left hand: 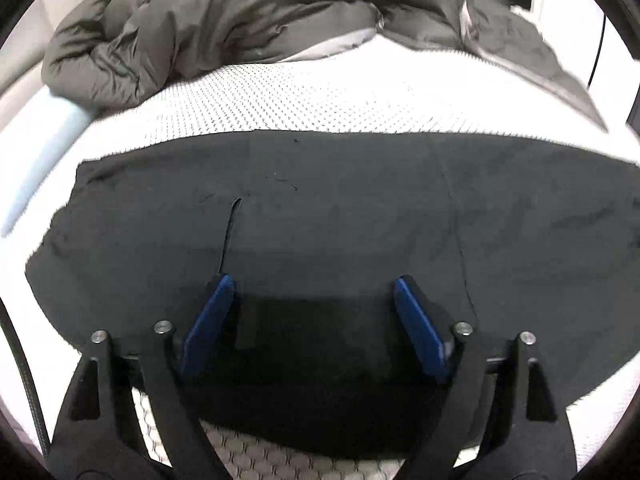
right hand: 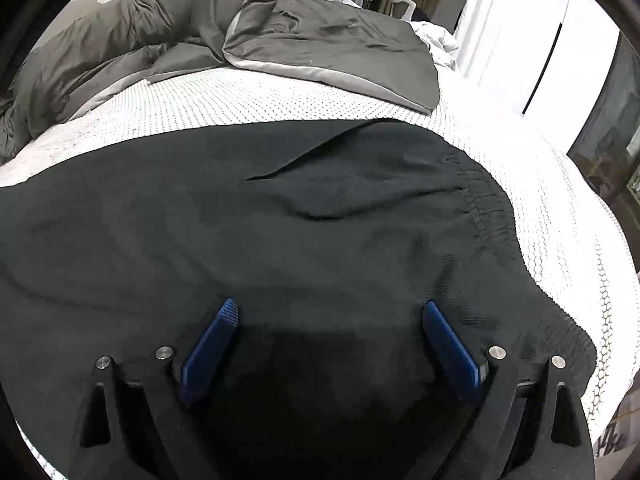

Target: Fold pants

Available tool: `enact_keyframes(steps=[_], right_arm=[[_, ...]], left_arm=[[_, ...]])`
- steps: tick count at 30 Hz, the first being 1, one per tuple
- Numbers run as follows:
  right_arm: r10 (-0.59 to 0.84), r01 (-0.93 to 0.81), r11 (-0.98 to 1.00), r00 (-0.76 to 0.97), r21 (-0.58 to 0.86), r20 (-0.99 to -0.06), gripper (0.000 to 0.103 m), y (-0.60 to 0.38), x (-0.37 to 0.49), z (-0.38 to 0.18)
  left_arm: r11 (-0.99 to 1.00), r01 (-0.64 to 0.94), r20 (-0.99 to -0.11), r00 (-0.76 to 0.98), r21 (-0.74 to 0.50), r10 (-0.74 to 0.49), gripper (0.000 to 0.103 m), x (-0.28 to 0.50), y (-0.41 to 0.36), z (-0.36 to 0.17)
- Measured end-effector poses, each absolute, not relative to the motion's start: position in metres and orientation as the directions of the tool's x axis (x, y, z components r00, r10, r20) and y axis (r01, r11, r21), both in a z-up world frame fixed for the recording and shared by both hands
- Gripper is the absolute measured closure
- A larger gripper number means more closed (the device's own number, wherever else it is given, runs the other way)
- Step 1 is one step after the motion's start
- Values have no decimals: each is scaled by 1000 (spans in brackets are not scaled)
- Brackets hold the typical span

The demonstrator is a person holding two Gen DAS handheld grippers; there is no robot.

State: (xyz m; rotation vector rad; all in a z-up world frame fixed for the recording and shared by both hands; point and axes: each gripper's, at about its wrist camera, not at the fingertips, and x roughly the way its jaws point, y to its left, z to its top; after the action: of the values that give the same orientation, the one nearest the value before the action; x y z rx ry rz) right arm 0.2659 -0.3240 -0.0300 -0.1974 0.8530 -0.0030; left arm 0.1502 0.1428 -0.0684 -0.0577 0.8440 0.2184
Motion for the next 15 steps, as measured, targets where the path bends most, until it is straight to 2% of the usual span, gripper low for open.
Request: enact_keyframes(steps=[2, 4, 8, 11, 13, 15], right_arm=[[-46, -108, 982, 668, -158, -743, 9, -318, 248, -17], [69, -211, 972, 686, -107, -725, 9, -300, 225, -3], [251, -393, 919, 643, -30, -724, 9, -252, 213, 3], [264, -479, 876, 569, -52, -779, 9, -220, 208, -15], [194, -501, 853, 564, -146, -803, 9, -216, 205, -29], [154, -475, 863, 574, -174, -804, 9, -241, 197, -26]], left_arm=[[991, -132, -723, 687, -29, 71, 28, 149, 136, -57], [998, 10, -695, 717, -65, -53, 28, 141, 99, -48], [960, 280, -734, 647, -24, -207, 27, 141, 5, -65], [939, 331, -772, 620, 94, -141, 25, 140, -30, -84], [940, 335, -779, 606, 66, -161, 22, 134, -25, -83], [953, 297, -785, 603, 58, -140, 13, 135, 1, -84]])
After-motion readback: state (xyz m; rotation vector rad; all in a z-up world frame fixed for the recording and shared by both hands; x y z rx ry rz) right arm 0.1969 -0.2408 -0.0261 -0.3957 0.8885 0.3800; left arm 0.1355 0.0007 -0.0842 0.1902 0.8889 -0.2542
